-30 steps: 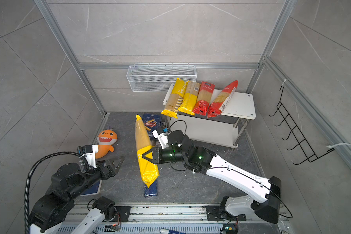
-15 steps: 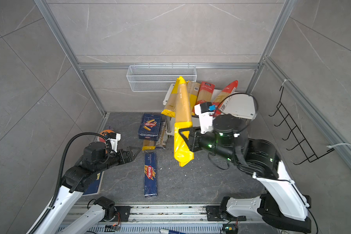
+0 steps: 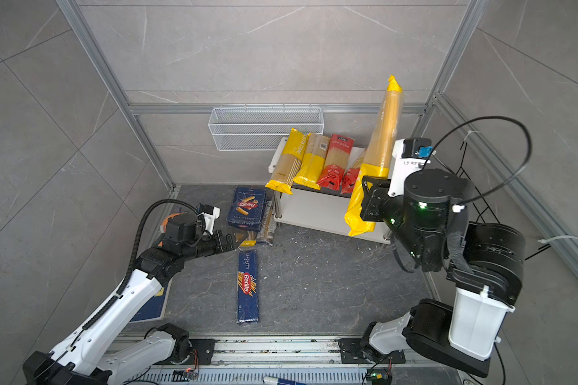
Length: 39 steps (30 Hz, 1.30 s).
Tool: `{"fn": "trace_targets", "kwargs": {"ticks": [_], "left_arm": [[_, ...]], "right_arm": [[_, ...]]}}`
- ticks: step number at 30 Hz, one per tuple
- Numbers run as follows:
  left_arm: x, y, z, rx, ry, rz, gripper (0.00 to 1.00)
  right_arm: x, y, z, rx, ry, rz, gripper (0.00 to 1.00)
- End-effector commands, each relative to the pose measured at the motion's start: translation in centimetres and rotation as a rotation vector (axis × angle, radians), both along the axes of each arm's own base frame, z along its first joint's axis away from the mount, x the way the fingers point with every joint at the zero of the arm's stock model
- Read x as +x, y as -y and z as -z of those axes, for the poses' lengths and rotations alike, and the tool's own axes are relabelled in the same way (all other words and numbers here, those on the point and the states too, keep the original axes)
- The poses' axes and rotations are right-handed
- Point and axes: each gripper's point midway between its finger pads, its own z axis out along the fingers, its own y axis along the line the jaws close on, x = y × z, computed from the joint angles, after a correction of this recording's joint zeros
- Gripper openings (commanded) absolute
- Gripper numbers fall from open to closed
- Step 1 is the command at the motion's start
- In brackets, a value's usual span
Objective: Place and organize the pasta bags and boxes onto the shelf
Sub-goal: 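Carry the yellow bag to the shelf top with the right gripper while the left withdraws, then lay the yellow bag at the shelf end beside the red bag with the right gripper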
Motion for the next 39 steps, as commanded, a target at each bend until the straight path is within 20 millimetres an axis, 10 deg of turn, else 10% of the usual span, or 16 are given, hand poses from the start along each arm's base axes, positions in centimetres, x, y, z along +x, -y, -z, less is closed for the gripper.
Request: {"fn": "trace_targets", "kwargs": {"ticks": [1,17,39], "left_arm": [[0.6,1.2,-3.4,-0.048,0.114,0.061,1.00],[-0.2,0.2,-3.4,-0.006,0.127,0.042,1.00],[1.5,1.0,-2.3,-0.001,0.104,0.044,1.00]], "right_arm": [[1.9,0.1,0.3,0.046,-0.029,0.007,0.18],[15.4,11.5,4.0,0.504,-0.212,0.000,0.13],[22.0,16.7,11.2,0.543,-0.358,0.053,0.18]]}}
